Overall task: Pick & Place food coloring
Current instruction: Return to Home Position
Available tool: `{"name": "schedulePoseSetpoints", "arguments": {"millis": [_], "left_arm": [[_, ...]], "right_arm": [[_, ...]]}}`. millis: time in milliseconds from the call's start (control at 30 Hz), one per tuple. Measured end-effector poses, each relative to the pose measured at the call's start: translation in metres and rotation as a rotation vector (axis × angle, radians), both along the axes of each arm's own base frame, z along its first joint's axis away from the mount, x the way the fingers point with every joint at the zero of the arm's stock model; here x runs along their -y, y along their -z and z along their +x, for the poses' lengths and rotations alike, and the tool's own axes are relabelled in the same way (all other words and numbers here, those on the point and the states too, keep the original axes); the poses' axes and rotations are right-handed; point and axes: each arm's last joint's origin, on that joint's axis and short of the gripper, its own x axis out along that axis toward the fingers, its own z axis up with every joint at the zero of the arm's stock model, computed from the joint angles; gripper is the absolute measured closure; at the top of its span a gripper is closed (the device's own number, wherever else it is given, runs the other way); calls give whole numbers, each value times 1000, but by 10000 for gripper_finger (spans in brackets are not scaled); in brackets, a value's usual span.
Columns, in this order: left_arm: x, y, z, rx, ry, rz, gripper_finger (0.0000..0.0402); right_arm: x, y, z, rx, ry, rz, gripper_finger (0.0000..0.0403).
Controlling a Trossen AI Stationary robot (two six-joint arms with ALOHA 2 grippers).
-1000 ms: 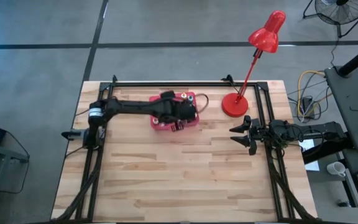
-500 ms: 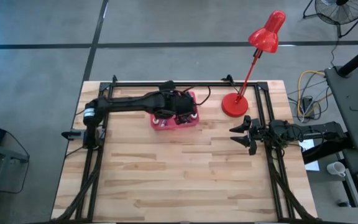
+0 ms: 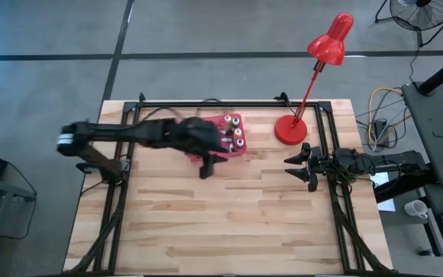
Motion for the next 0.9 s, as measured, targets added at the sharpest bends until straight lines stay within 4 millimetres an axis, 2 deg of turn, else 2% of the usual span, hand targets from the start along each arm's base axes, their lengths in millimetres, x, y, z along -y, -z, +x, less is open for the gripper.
{"name": "schedulePoseSetpoints", "arguments": {"millis": [267, 400, 633, 900], "left_arm": [[0, 22, -85, 355, -28, -58, 291], [-4, 32, -121, 469, -77, -96, 291], [-4, 69, -163, 496, -118, -154, 291], [-1, 113, -193, 513, -141, -231, 291]], "right_arm": [[0, 0, 0, 0, 0, 0, 202], [0, 0, 0, 0, 0, 0, 202], [0, 0, 0, 0, 0, 0, 202], [0, 0, 0, 0, 0, 0, 202]]}}
